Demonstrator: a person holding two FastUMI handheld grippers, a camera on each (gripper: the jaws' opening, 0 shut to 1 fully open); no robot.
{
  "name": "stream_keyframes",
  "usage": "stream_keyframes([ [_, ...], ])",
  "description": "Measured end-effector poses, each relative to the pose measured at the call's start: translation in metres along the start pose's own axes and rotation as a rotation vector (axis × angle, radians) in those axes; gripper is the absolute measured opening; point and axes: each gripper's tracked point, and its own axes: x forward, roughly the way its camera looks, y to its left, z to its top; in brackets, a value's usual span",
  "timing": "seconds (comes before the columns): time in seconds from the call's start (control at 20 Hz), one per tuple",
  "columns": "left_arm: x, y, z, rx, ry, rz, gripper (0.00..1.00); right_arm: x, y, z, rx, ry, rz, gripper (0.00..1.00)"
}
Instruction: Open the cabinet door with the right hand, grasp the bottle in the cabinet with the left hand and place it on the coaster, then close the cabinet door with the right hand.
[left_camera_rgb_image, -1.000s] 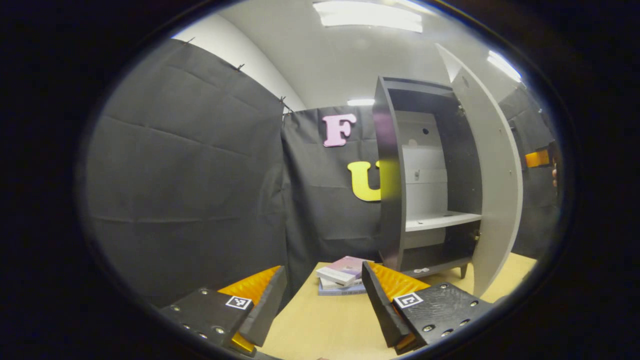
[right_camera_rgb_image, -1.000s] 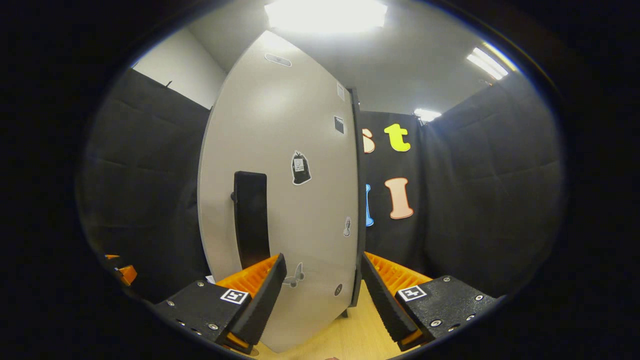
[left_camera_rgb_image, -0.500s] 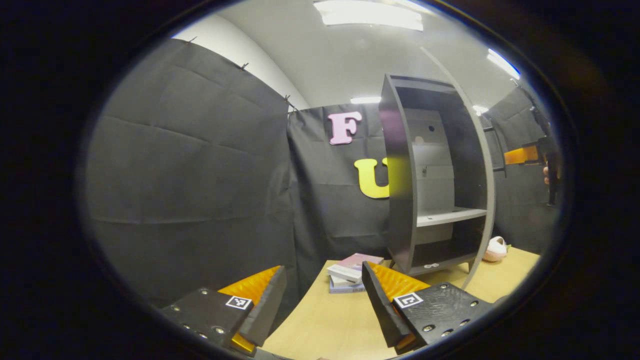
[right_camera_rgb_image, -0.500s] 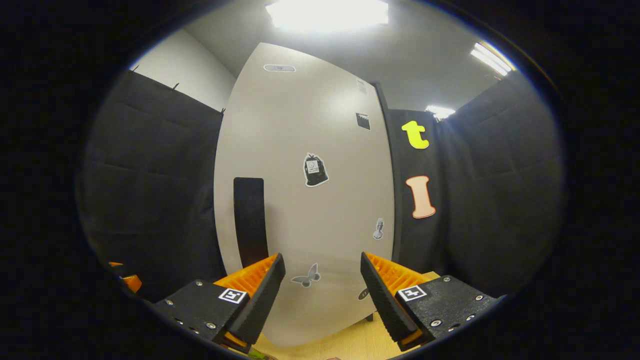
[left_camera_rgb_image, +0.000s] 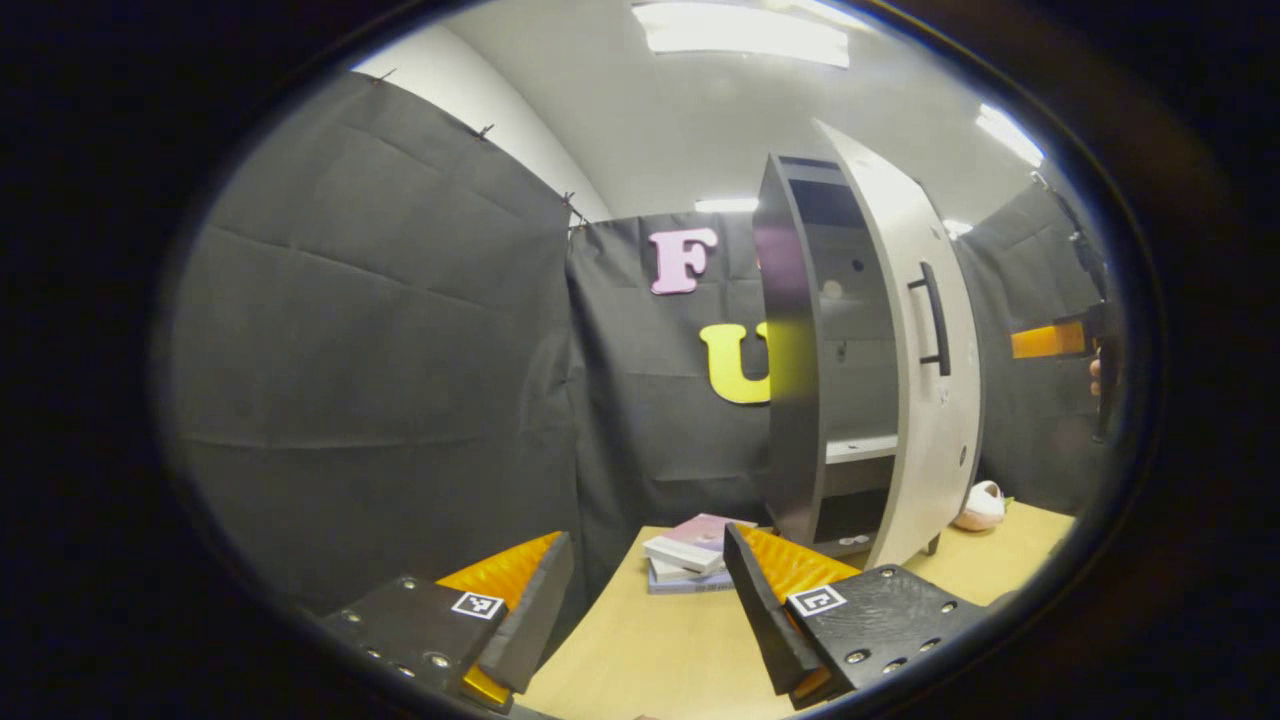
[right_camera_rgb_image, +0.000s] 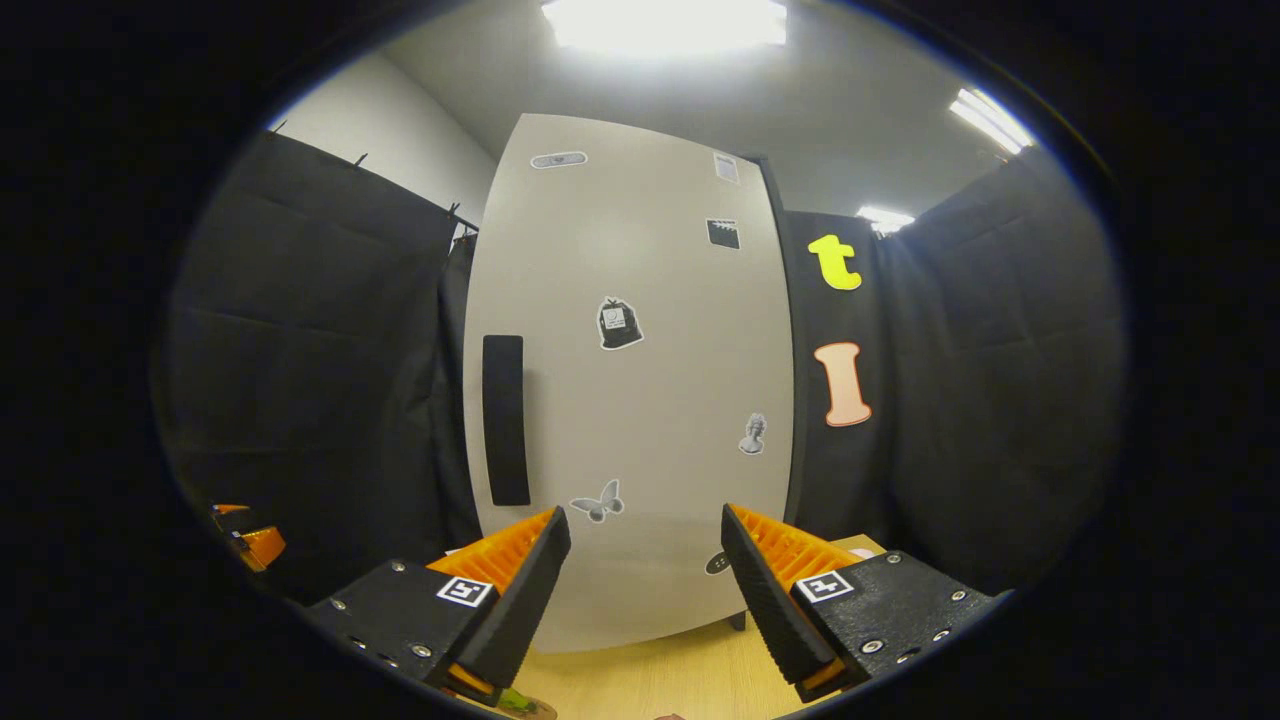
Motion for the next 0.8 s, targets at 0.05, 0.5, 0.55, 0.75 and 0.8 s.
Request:
stream_keyframes([
  [0.05, 0.003, -0.006, 0.003, 0.002, -0.003, -0.009, 0.87, -0.005, -0.003, 0.0, -0.001, -0.002, -0.003, 0.94],
  [0.5, 0.001, -0.079, 0.026, -0.01, -0.017, -0.039, 0.87, -0.036, -0.067, -0.009, 0.005, -0.006, 0.003, 0.94],
  [0.55, -0.001, -0.087, 0.028, -0.007, -0.016, -0.039, 0.87, -0.038, -0.074, -0.009, 0.007, -0.01, 0.0, 0.94],
  [0.75, -0.007, -0.122, 0.043, 0.015, -0.024, -0.051, 0.87, -0.045, -0.101, -0.012, 0.026, -0.004, -0.002, 0.94],
  [0.8, -0.007, -0.131, 0.046, 0.018, -0.027, -0.057, 0.87, -0.047, -0.109, -0.013, 0.028, -0.003, -0.005, 0.94],
])
